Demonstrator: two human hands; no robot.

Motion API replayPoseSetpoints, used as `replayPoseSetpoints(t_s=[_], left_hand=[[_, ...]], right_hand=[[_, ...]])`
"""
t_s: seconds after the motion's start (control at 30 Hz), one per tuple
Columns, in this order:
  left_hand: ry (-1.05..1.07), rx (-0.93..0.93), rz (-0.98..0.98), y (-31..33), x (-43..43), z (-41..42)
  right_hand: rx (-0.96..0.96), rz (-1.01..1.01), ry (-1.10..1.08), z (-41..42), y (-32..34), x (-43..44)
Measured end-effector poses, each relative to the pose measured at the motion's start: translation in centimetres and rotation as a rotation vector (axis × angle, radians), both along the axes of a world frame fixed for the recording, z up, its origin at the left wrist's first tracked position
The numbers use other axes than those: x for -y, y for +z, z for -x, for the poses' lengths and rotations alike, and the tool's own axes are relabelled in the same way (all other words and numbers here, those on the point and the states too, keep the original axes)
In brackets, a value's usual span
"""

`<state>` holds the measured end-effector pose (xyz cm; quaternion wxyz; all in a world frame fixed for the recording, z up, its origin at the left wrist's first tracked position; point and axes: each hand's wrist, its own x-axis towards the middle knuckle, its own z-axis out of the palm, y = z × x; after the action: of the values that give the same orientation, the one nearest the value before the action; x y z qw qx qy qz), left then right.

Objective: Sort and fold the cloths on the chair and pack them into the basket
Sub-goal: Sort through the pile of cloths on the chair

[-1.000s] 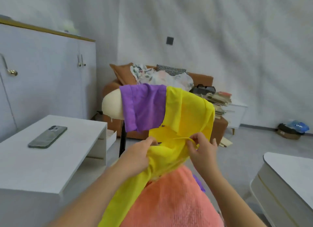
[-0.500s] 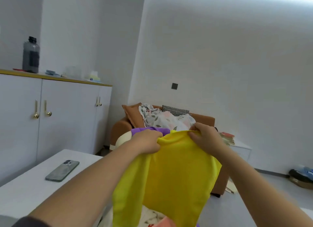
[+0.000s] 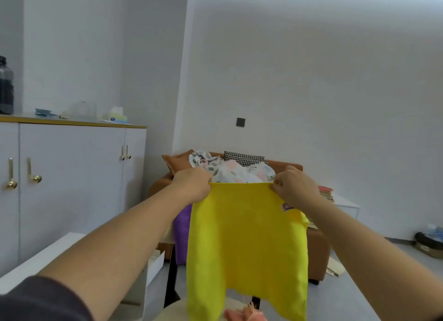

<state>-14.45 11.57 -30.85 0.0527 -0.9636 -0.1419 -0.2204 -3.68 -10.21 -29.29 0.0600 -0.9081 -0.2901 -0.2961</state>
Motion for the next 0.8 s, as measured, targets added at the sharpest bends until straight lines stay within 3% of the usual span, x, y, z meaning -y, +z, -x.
replayPoseSetpoints(t_s=[0.1,0.2,0.27,0.3,0.4,0.47,0.5,0.57,0.67,0.8], left_hand=[[0.001,0.203,0.197,-0.8,-0.3,-3.3],[-0.228,0.356,0.701,-0.7,0.7,-6.7],[-0.402,0.43,1.004,-0.5,1.5,-9.4],[-0.449,0.454,1.06,-0.5,1.8,-11.2],[-0.537,0.386,1.008,-1.5,2.7,-15.9],[-0.568,0.181,0.984,-3.7,3.1,-18.6],[-0.534,0.052,0.913,-5.2,3.3,-19.7],[-0.394,-0.15,0.578,-8.1,3.3,-21.5],[-0.319,-0.103,0.18,-10.3,3.3,-22.4],[-0.376,0.043,0.182,-10.9,3.3,-21.7]], right_hand=[[-0.042,-0.186,-0.049,-2.6,-0.2,-1.0],[-0.293,-0.505,0.082,-5.2,-0.1,-2.0],[-0.298,-0.651,0.135,-6.6,-0.1,-2.3],[-0.257,-0.659,0.144,-7.3,-0.3,-2.4],[-0.249,-0.528,0.16,-9.9,-2.1,-2.5],[-0.404,-0.375,0.128,-12.3,-4.8,-2.6],[-0.494,-0.28,0.095,-13.3,-6.5,-2.8],[-0.533,-0.072,-0.009,-15.0,-9.3,-3.1],[-0.385,0.03,-0.07,-16.6,-11.2,-3.1],[-0.362,-0.035,0.002,-16.9,-11.9,-2.9]])
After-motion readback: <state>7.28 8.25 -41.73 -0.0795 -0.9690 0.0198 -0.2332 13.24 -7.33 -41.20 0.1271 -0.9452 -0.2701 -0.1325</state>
